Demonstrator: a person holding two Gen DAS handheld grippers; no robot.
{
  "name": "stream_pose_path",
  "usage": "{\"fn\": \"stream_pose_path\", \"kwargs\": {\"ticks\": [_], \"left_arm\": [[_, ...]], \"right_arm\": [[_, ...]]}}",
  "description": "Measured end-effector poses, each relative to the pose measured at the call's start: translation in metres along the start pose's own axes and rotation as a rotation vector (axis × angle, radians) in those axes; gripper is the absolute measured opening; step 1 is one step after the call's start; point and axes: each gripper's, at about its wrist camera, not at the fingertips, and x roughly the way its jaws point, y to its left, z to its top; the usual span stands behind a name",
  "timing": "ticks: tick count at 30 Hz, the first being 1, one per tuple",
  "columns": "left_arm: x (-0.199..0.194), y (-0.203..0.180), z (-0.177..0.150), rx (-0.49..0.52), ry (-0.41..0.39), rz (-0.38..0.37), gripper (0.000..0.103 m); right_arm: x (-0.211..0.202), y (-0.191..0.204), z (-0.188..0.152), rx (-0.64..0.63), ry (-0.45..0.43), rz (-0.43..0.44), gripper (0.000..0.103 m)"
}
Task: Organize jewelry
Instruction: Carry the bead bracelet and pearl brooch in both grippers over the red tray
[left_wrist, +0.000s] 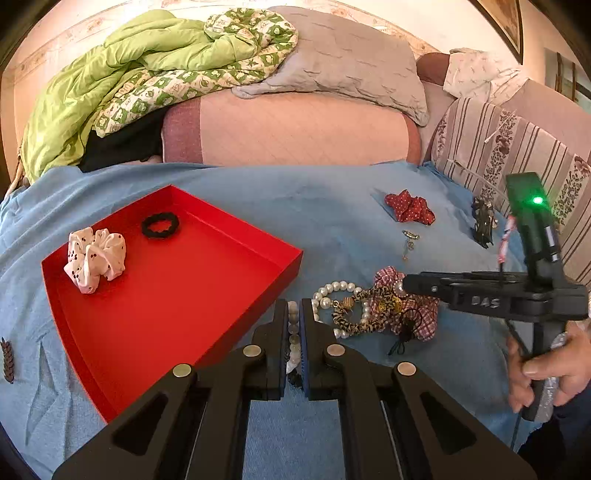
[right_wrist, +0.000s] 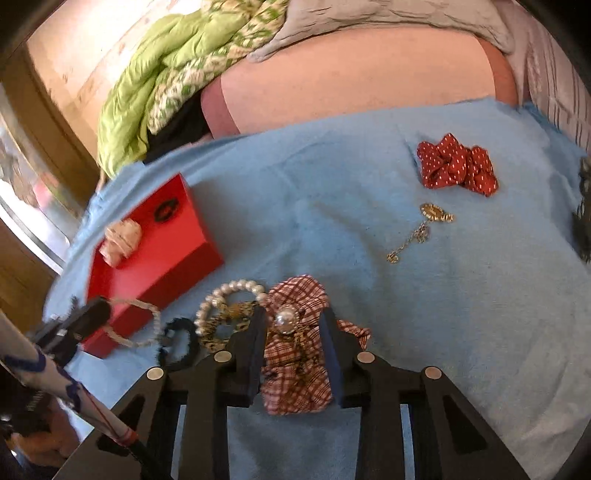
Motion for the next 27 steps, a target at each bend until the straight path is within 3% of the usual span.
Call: {"fn": "stream_pose_path", "kwargs": {"ticks": [7,10,14,19,27], "left_arm": [[0.002,0.002,0.000,-0.005,0.013,0.001,0.005],[0.002,0.001,0.000,-0.001,0.014,-0.002,0.006],[-0.001,0.003,0.001,-0.002,0.006,-0.002,0.006],[-0.003,0.006,0.003,-0.016,-0.005,0.001,0.006],[-0.005,0.006,0.006,-0.016,-0.021,0.007,0.006]], "right_arm": [[0.027,0.019,-0.004,-0.157,0.059,-0.117,0.031],[0.025,0.017,-0.004,-0.163,0.040,-0.137,0.026],[0.007,0.009,0.001,-0.105,-0.002,-0.105,0.025],[-0.019,-0.010,0.009,0.023,-0.077,0.025,0.026],[-0.032,-0.012,0.014,0.084,-0.132,0.106,0.026]]}}
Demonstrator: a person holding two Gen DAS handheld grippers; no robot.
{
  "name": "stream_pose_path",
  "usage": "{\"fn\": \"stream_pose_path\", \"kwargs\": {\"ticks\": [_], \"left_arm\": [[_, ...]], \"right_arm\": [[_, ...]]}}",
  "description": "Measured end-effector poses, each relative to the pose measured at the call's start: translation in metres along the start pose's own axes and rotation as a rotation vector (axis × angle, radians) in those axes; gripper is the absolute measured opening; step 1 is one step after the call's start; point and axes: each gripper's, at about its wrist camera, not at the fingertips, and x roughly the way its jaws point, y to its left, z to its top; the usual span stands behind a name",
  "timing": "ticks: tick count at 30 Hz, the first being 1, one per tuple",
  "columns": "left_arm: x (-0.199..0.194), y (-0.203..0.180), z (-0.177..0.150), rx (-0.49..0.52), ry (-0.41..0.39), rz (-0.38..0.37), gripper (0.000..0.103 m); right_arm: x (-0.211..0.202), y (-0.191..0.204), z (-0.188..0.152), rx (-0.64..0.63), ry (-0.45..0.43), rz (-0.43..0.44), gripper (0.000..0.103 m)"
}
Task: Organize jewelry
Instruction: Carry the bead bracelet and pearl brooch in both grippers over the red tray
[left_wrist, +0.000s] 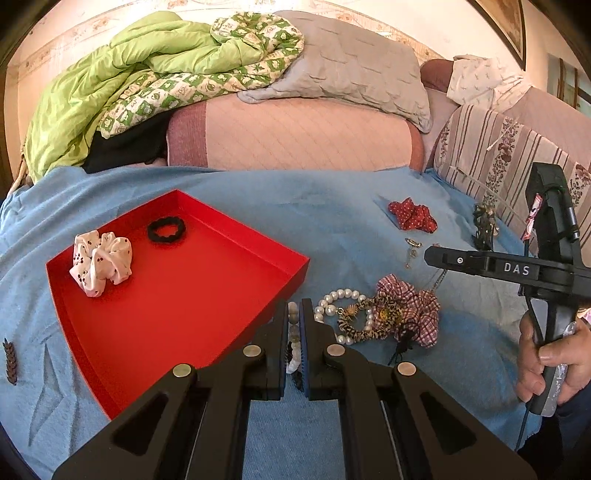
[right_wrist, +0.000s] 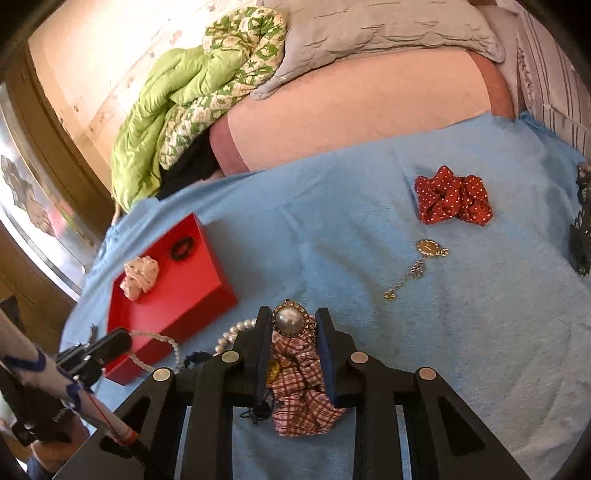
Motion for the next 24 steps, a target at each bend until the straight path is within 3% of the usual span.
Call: {"fn": "stream_pose_path", "kwargs": {"ticks": [11,24], "left_arm": [[-0.005,0.017,0.014,-0.036,-0.043,0.035,0.006],[-0.004,0.068,0.022,-0.122,-0.055,0.113,0.006]], "right_arm": [[-0.004,0.022,0.002,-0.010,-0.021,0.085,0.026],[0.018,0.071,0.002,-0.031,0.007,0.179,0.026]]}}
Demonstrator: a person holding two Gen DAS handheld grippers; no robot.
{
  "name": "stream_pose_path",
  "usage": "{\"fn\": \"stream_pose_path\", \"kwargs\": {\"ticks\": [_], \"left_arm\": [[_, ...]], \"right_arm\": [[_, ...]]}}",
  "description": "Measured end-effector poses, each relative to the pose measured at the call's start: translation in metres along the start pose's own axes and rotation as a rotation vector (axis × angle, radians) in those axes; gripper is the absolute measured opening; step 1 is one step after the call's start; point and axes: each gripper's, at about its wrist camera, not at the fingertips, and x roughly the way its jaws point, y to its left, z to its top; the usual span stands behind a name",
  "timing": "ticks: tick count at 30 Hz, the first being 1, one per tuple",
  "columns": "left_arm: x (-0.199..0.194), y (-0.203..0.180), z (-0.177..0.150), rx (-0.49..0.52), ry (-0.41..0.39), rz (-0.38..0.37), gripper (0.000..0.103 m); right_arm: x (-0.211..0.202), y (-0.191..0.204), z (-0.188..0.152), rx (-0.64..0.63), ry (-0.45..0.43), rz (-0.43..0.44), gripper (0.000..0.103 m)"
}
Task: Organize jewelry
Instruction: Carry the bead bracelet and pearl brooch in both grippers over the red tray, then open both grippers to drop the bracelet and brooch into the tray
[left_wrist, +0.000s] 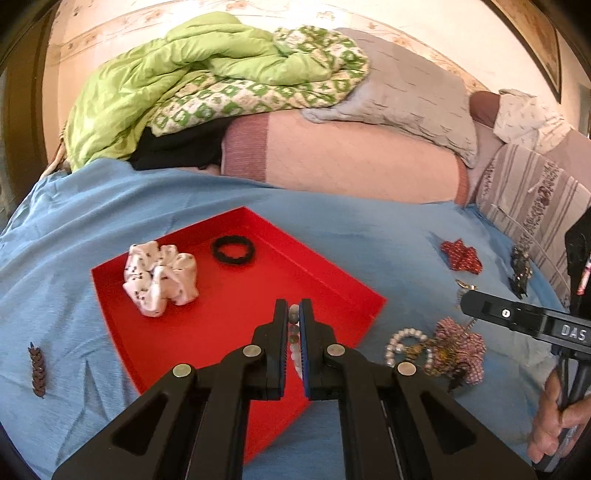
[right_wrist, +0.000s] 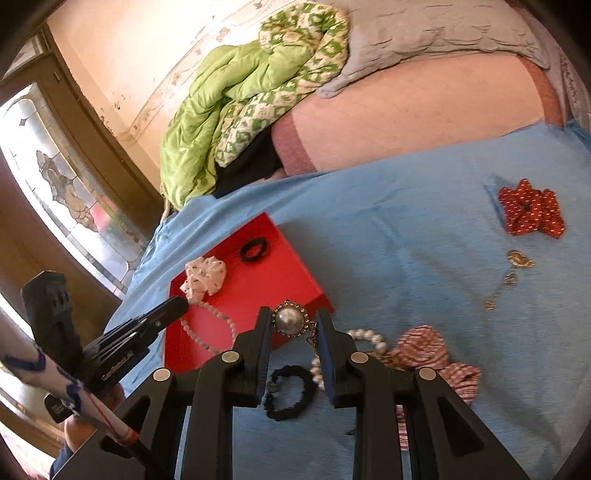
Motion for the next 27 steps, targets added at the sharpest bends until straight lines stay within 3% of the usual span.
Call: {"fn": "stream_pose_path", "kwargs": {"ticks": [14,20,27], "left_arm": [[0.031,0.054,0.019,-0.136,0.023,0.027,0.005],[0.042,0.056,0.024,-0.133,0.032,0.031,0.005],[0.059,0.068,0.023,-0.184,0.070,0.030,0.005]], "right_arm": [[0.074,0.058,0.037,-0.068,0.112,0.026,0.026],[0.122,0.068,0.068,-0.054,0.176,0.001,0.026],[0.171,0.070,0.081,-0.054,0.250,-0.047,0.026]]}}
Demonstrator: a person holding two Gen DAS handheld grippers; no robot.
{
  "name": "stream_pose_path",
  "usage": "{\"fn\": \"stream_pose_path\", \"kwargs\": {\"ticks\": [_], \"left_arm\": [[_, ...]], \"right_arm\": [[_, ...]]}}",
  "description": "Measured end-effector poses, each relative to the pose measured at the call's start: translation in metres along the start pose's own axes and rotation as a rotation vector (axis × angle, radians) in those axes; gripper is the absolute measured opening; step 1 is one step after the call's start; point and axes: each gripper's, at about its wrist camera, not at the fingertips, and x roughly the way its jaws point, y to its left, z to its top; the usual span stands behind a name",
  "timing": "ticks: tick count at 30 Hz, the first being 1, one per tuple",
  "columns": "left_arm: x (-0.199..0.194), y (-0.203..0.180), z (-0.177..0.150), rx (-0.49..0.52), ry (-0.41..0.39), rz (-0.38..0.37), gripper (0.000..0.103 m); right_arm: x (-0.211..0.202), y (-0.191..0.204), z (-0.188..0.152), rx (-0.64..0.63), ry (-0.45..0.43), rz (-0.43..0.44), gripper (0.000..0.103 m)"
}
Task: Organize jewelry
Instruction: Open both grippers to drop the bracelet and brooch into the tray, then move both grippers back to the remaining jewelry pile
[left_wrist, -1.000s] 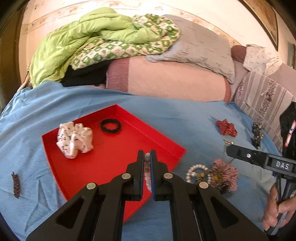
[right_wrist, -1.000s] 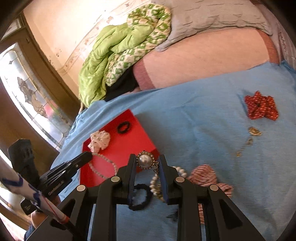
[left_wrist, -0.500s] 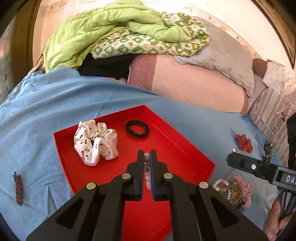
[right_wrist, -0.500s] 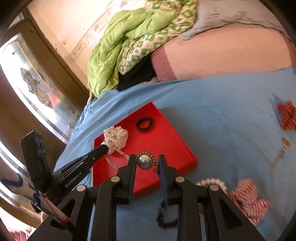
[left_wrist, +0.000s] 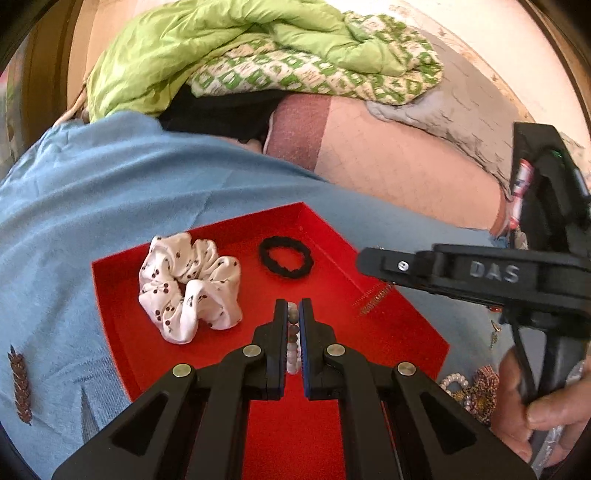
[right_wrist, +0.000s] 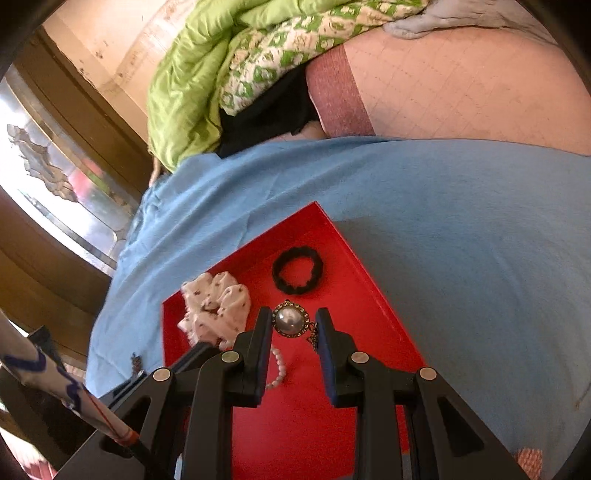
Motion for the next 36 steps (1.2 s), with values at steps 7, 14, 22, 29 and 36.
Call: {"fn": "stream_pose_path", "kwargs": {"ticks": [7,14,22,29,36], "left_arm": [[0.014,0.007,-0.004,-0.005,0.048,0.043,0.006],[0.019,0.015,-0.004,-0.030,0.076,0.060,0.005],[0.017,0.018,-0.003,-0.036,0.078,0.067,0.006],[0.013,0.017,-0.001,-0.038,0.070,0.065,0.006],[-0.005,0.009,0.004,-0.026,0.013,0.081,0.034]], "right_arm": [[0.035,-0.002,0.012,-0.004,0.049,-0.052,0.027],[0.058,-0.006,0.019,-0.014,0.082,-0.103,0.026],[0.069,-0.007,0.019,-0.014,0.099,-0.122,0.030],[0.058,-0.005,0.020,-0.016,0.074,-0.109,0.040],[0.010,-0.001,0.012,-0.032,0.005,-0.039,0.040]]}}
